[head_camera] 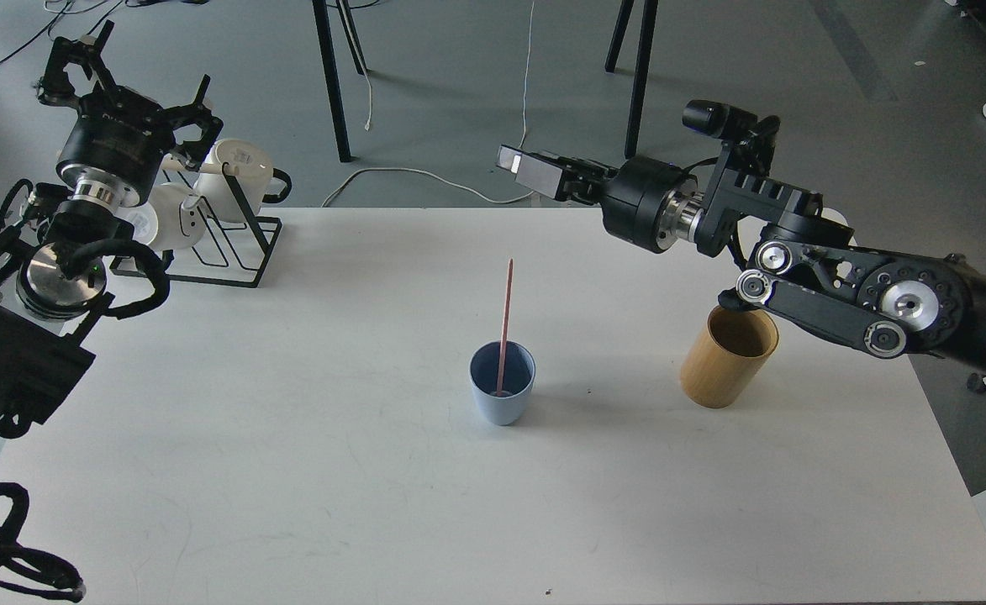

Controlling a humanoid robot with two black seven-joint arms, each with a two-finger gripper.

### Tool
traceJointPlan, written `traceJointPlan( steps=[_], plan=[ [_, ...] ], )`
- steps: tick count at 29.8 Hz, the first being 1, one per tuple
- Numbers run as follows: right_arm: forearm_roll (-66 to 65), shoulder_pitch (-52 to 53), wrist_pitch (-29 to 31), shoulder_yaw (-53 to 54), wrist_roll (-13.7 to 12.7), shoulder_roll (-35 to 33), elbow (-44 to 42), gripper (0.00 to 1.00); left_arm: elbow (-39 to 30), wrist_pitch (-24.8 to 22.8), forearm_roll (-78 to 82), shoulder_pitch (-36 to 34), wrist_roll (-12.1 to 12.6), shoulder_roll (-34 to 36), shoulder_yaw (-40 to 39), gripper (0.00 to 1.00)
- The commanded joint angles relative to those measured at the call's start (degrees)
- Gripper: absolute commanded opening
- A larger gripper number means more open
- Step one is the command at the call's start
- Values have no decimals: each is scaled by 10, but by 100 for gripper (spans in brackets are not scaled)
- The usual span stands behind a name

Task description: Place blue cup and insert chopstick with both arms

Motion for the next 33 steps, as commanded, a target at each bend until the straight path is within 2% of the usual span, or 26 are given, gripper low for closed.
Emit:
traceJointPlan(
  steps=[1,5,9,16,18,22,24,28,33],
  plan=[
    [91,-1,1,57,1,-15,-26,100,5,0,0,0,0,-3,0,100],
    [202,-9,1,112,9,-21,-59,100,5,0,0,-1,0,-4,0,100],
    [311,-34,1,169,43,-22,-83,100,6,0,1,-2,0,-8,0,100],
    [471,-82,6,241,39,-20,-135,100,31,0,1,-12,-2,-25,0,100],
    [510,-93,44,255,39,-19,-158,100,39,0,0,-19,-1,-27,0,100],
    [641,-124,187,306,38,-8,-239,100,42,0,1,-24,0,-29,1,100],
    [705,-133,230,323,34,4,-274,100,42,0,1,-24,0,-30,1,100],
    [781,-134,253,328,28,28,-317,100,42,0,1,-24,0,-31,1,100],
    [789,-144,256,331,28,50,-320,100,42,0,1,-24,-2,-43,1,100]
  ],
)
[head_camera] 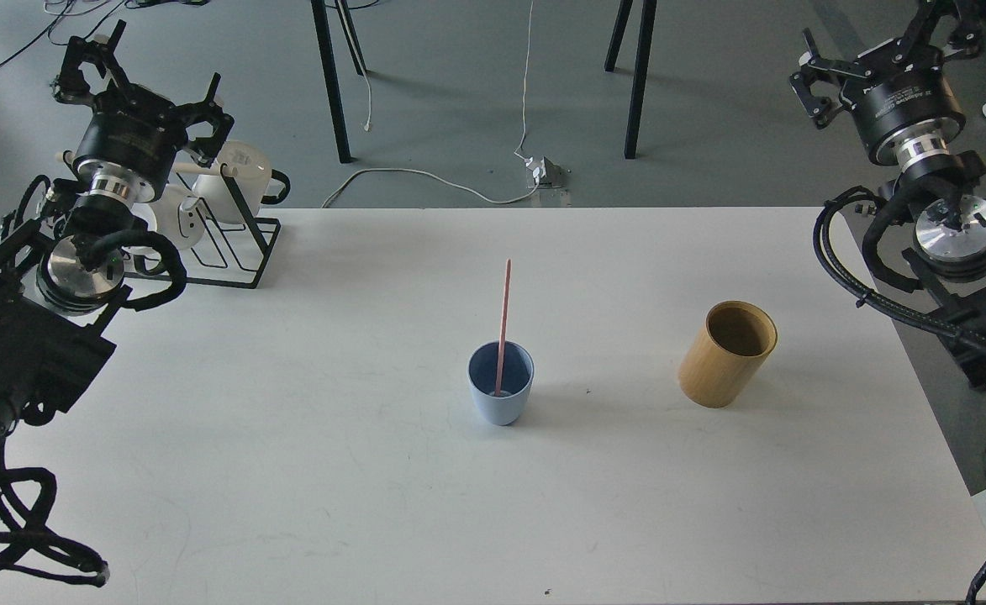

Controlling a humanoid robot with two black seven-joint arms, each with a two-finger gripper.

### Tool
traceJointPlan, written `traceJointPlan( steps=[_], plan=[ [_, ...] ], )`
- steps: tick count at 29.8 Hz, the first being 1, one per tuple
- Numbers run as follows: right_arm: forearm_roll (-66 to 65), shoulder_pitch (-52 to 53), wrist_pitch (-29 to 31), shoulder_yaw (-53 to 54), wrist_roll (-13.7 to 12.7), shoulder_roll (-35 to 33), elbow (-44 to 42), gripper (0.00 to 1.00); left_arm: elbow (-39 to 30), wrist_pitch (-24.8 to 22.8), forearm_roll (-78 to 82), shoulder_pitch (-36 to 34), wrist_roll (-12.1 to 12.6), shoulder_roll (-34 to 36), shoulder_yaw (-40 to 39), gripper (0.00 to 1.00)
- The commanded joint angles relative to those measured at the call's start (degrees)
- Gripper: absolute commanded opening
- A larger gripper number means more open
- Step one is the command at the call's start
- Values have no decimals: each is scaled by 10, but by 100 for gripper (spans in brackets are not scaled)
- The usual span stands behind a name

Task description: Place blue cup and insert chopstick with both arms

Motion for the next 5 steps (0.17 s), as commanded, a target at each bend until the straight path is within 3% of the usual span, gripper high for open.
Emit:
traceJointPlan(
  steps=[1,5],
  plan=[
    [3,-3,5,2,1,14,-2,100,1,0,0,0,-3,-7,0,100],
    [0,-3,26,-6,2,14,1,100,1,0,-1,1,-6,-7,0,100]
  ],
)
